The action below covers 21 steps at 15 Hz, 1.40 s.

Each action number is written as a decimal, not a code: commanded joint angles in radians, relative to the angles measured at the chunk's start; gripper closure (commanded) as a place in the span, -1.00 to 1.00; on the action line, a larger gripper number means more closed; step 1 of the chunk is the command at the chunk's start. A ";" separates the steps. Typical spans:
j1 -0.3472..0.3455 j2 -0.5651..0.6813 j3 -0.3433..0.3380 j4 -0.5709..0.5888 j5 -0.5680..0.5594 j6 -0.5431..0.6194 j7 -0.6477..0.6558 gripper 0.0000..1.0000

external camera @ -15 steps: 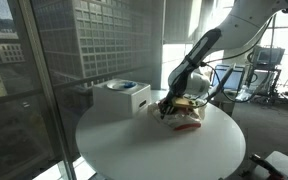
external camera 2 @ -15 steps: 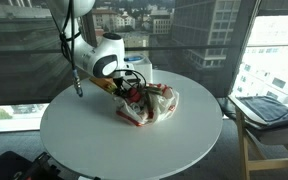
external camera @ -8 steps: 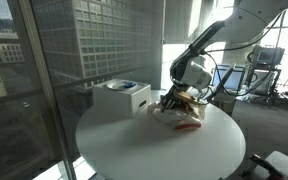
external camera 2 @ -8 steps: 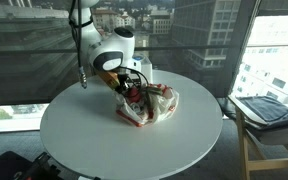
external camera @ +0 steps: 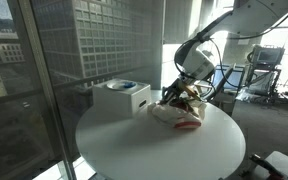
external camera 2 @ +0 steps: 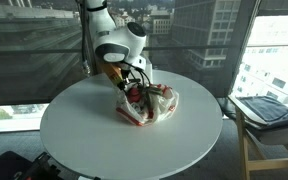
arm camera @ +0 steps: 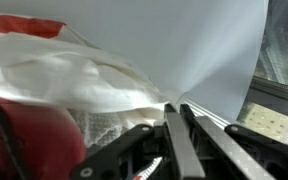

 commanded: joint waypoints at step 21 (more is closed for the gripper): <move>0.048 -0.586 0.010 -0.452 -0.199 0.253 0.239 -0.87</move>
